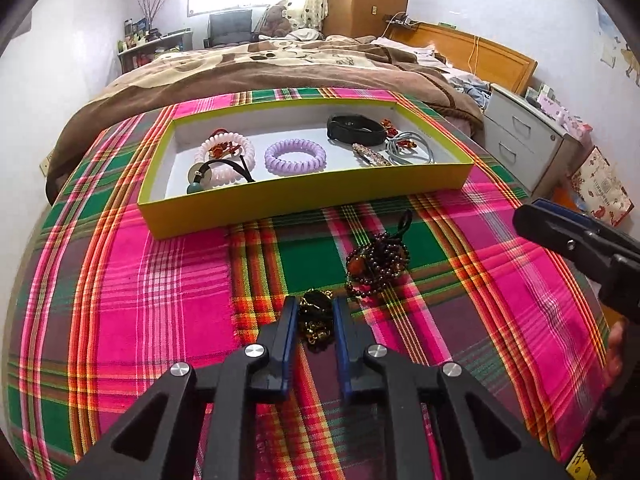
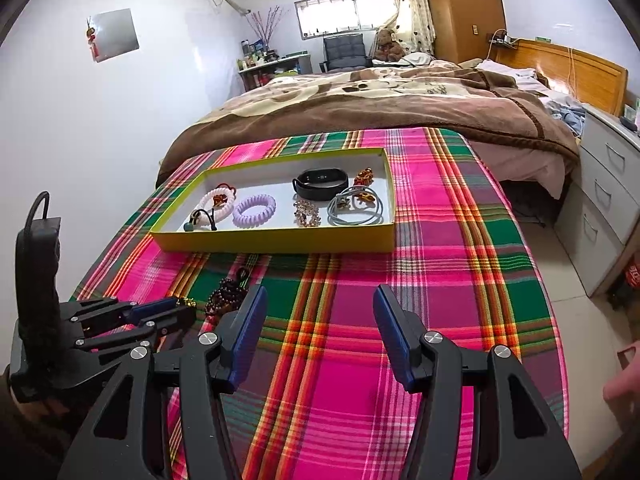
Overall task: Organize jewelry
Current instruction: 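Grasp the gold-black pendant with the left tool while the right grasps the dark beaded bracelet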
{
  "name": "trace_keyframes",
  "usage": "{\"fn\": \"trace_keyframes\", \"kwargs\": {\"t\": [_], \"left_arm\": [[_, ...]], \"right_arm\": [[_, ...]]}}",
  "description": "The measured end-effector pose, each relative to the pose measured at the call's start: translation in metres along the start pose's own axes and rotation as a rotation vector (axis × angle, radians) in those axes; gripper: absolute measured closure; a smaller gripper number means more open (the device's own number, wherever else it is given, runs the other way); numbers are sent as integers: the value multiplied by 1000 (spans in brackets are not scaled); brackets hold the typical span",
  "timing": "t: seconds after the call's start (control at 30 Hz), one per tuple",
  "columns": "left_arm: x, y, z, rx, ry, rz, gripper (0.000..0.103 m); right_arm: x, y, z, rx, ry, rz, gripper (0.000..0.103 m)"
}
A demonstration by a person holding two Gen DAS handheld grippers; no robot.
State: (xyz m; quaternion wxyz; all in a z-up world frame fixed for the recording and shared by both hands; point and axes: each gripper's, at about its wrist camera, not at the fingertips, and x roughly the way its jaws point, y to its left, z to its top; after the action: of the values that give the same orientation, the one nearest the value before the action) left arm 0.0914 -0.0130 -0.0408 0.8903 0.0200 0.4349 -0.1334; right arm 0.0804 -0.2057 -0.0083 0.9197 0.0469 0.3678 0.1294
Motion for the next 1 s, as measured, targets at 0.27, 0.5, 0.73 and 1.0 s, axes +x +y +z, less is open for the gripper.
{"fn": "trace_keyframes", "kwargs": {"t": [0.27,0.5,0.73,1.0], "left_arm": [[-10,14,-1,-37,-23,-7,86],[-22,40,-3,-98,-51,4,86],[-31,59,-6,-121,-63,25,86],[-35,69,-5,-137,-68,21,86]], "right_arm": [[15,14,-3,-9,50,-18,47],[32,42,-2,-39,89,16,47],[55,61,0,-35,137,32,47],[74,73,-2,-52,191,3,47]]}}
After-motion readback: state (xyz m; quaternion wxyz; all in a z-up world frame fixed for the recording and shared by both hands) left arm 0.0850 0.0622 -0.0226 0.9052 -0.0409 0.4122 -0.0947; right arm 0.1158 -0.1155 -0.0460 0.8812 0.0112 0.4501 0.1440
